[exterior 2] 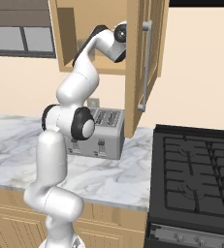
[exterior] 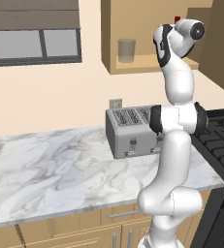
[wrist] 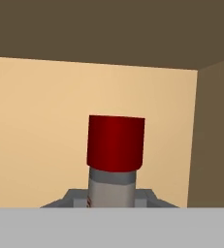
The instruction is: There is a bowl on the dining counter. Grab a lemon wedge from the fridge and place it in the bowl. Then get the liquor bottle and glass cup from the cabinet and place them next to the bowl.
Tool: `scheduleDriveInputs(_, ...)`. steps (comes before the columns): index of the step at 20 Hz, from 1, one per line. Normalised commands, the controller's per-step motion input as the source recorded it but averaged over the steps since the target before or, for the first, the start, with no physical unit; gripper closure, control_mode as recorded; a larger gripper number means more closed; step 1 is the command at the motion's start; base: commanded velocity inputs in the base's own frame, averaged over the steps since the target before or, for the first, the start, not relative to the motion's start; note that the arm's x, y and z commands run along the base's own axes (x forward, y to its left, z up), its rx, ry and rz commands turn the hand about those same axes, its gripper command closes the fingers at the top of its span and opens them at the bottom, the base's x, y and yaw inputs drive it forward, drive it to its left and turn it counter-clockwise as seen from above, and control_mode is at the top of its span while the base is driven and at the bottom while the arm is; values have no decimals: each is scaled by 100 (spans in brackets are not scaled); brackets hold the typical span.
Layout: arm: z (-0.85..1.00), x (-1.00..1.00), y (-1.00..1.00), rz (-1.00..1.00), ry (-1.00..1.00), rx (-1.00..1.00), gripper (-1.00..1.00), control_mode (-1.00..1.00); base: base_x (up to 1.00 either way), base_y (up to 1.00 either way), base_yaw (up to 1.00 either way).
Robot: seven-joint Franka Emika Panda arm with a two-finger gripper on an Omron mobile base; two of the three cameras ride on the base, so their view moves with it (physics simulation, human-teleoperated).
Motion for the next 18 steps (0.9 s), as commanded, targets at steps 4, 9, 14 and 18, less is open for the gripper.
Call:
scheduleDriveInputs(4, 0, -3, 1, 0, 0, 0, 100, -100, 0, 0, 0)
scheduleDriveInputs(9, -11, -50, 24, 0, 0, -1, 100, -100, 0, 0, 0)
scheduleDriveInputs(14, -13, -94, 55, 0, -3, -6, 100, -100, 0, 0, 0)
scheduleDriveInputs(18, -17, -100, 61, 0, -11, -7, 100, -100, 0, 0, 0)
